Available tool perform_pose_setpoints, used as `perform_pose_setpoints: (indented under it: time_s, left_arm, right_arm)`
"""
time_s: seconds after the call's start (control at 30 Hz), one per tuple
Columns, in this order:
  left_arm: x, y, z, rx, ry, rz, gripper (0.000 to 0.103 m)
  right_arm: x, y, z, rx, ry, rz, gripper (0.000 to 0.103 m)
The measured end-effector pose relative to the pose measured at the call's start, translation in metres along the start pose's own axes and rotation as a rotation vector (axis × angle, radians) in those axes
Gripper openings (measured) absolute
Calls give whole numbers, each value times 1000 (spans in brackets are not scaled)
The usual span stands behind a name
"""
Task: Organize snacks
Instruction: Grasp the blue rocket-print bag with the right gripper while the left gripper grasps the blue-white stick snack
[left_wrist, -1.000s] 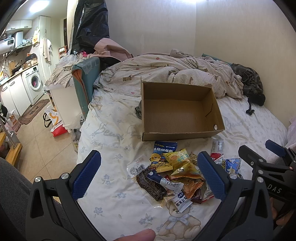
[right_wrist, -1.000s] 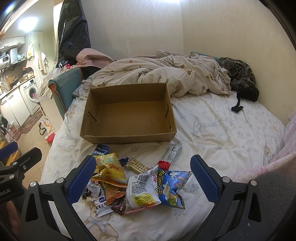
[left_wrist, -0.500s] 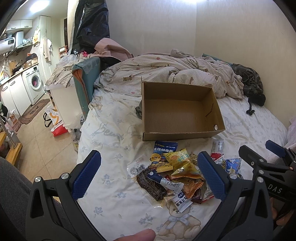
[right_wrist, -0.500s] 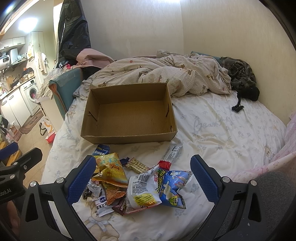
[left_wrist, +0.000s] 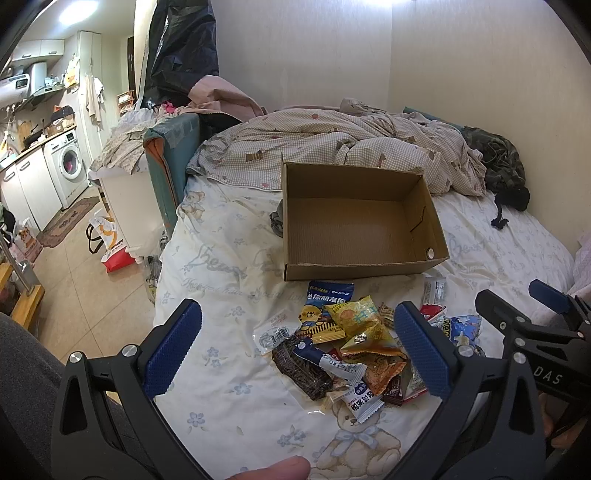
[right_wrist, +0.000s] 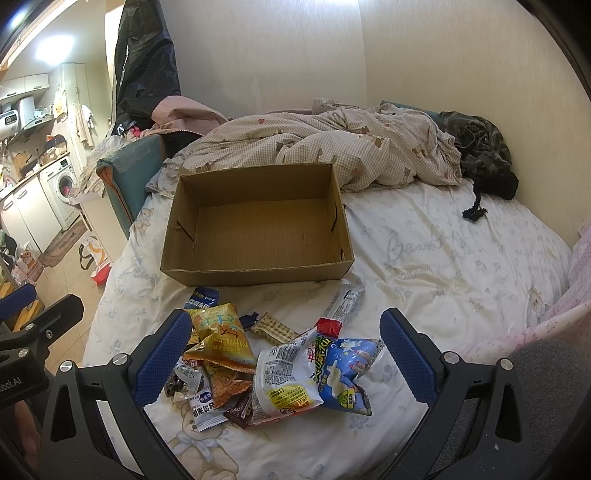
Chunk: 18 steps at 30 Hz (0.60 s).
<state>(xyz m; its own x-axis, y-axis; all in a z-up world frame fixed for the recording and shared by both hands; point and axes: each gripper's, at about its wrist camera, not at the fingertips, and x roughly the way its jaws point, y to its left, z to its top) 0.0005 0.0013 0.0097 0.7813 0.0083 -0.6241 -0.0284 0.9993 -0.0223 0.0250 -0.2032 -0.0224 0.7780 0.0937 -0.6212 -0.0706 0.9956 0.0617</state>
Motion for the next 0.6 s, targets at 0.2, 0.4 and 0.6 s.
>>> perform_pose_setpoints:
  time_s: [0.2, 0.4, 0.6]
  left_arm:
    - [2, 0, -1, -6, 8, 1, 103]
    - [9, 8, -2, -47, 34, 4, 103]
    - [15, 12, -2, -66, 61, 5, 103]
  right_arm:
    - [4, 1, -4, 3, 5, 1, 103]
    - [19, -36, 14, 118, 75, -11, 103]
    - [79, -87, 23, 278, 368, -16, 103]
